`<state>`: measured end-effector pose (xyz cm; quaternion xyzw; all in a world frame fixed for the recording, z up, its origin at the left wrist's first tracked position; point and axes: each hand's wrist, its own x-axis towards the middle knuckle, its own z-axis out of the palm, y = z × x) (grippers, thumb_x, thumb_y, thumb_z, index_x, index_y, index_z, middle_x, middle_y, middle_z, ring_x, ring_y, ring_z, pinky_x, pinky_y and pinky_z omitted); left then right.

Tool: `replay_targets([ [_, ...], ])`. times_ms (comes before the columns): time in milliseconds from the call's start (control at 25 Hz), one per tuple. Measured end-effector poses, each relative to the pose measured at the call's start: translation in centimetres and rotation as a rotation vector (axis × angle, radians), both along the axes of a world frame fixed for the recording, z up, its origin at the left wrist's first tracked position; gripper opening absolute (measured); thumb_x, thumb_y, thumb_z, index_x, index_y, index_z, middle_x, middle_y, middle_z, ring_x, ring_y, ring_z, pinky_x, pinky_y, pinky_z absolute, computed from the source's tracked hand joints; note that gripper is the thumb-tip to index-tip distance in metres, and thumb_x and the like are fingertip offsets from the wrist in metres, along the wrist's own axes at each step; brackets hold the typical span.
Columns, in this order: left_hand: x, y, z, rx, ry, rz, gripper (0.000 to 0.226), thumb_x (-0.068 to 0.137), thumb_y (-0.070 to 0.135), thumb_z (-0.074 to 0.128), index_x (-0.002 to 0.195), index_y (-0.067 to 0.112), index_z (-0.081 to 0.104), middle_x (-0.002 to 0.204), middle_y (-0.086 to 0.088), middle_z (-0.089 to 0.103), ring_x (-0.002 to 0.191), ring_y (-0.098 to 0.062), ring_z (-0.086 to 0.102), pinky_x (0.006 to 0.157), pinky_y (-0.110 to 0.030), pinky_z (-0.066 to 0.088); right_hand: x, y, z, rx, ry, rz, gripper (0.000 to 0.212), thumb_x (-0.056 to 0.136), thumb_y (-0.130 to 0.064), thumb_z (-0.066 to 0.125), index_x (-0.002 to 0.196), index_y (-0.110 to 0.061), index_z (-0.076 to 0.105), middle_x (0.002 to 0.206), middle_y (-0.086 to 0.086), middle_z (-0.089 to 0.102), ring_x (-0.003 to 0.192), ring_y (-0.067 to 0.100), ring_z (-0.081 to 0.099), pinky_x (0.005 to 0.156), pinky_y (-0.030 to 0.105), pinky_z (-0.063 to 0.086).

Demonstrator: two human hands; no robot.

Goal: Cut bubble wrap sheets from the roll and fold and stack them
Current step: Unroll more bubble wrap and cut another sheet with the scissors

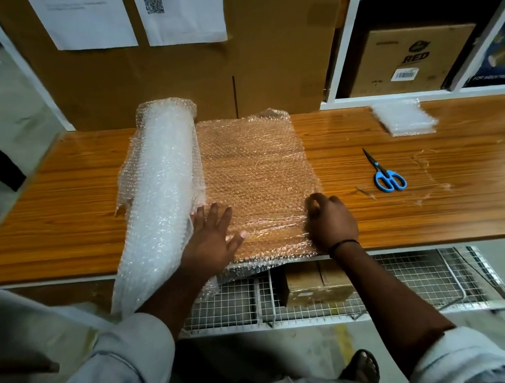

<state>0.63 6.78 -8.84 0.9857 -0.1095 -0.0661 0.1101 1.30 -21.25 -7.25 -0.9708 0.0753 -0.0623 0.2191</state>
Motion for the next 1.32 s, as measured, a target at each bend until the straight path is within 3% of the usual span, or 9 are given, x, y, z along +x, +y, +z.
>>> replay_targets([
  [240,0.5,4.0,-0.1,-0.13,0.094,0.057,0.085,0.095,0.077,0.024,0.163,0.035,-0.006,0.169,-0.002,-0.022,0.151,-0.032,-0.029,0.124,-0.059,-0.003,-0.6,0.5,-0.7,-0.083,-0.05,-0.017,0.018,0.097,-0.019,0.059,0.113,-0.019,0.066,0.107,0.016,0.059,0.069,0.039,0.062,0.057,0.034,0.043],
  [360,0.5,2.6,-0.1,-0.092,0.059,0.049,0.087,0.097,0.076,0.024,0.164,0.029,-0.005,0.169,-0.006,-0.02,0.153,-0.034,-0.026,0.122,-0.053,-0.011,-0.3,0.1,-0.5,-0.096,-0.035,-0.006,0.018,0.099,-0.024,0.057,0.114,-0.02,0.066,0.108,0.014,0.059,0.073,0.038,0.064,0.059,0.033,0.043],
  [440,0.6,0.9,-0.1,0.015,-0.04,0.02,0.086,0.097,0.078,0.016,0.164,0.027,-0.003,0.17,-0.009,-0.015,0.155,-0.035,-0.017,0.123,-0.052,-0.013,0.1,-0.8,-0.3,-0.065,-0.071,-0.015,0.024,0.103,-0.032,0.052,0.12,-0.022,0.065,0.112,0.015,0.059,0.081,0.039,0.065,0.063,0.036,0.047],
  [560,0.8,-2.0,0.0,0.02,-0.065,-0.058,0.085,0.097,0.079,0.013,0.164,0.028,-0.003,0.17,-0.009,-0.013,0.156,-0.034,-0.013,0.125,-0.054,-0.009,1.8,-3.6,-0.4,-0.163,-0.162,-0.166,0.039,0.104,-0.039,0.049,0.136,-0.018,0.056,0.127,0.021,0.055,0.112,0.043,0.057,0.09,0.05,0.045],
  [720,1.3,-4.3,-1.1,0.054,-0.052,-0.141,0.087,0.095,0.081,0.011,0.163,0.029,-0.006,0.169,-0.011,-0.015,0.156,-0.036,-0.013,0.125,-0.054,-0.009,5.5,-8.5,-0.7,-0.216,-0.1,-0.372,0.039,0.102,-0.031,0.048,0.132,-0.007,0.055,0.141,0.026,0.049,0.129,0.048,0.046,0.105,0.059,0.035],
  [840,1.4,-4.2,-2.0,0.073,-0.083,-0.149,0.088,0.095,0.081,0.011,0.163,0.029,-0.008,0.169,-0.012,-0.016,0.156,-0.036,-0.014,0.125,-0.053,-0.009,6.7,-10.7,-1.5,-0.264,0.048,-0.331,0.033,0.099,-0.025,0.049,0.12,-0.005,0.065,0.138,0.025,0.05,0.125,0.047,0.051,0.103,0.058,0.041],
  [1000,1.5,-4.2,-2.4,0.071,-0.108,-0.148,0.088,0.094,0.082,0.009,0.163,0.03,-0.008,0.17,-0.012,-0.014,0.156,-0.036,-0.012,0.125,-0.055,-0.006,6.4,-10.6,-1.7,-0.279,0.023,-0.313,0.028,0.099,-0.024,0.055,0.112,-0.004,0.069,0.128,0.025,0.055,0.113,0.047,0.059,0.097,0.053,0.046],
  [1160,1.4,-4.2,-2.4,0.084,-0.112,-0.148,0.09,0.092,0.083,0.003,0.163,0.029,-0.009,0.169,-0.012,-0.015,0.156,-0.036,-0.013,0.125,-0.054,-0.009,6.0,-10.6,-1.5,-0.275,-0.011,-0.32,0.03,0.101,-0.023,0.053,0.124,-0.005,0.062,0.127,0.026,0.058,0.117,0.047,0.055,0.098,0.053,0.043],
  [1320,1.3,-4.3,-2.5,0.071,-0.11,-0.15,0.09,0.092,0.083,0.003,0.163,0.028,-0.009,0.169,-0.012,-0.015,0.156,-0.036,-0.014,0.125,-0.055,-0.008,4.8,-10.8,-1.6,-0.213,0.022,-0.413,0.038,0.103,-0.033,0.052,0.132,-0.01,0.056,0.138,0.027,0.048,0.121,0.048,0.049,0.099,0.056,0.043],
])
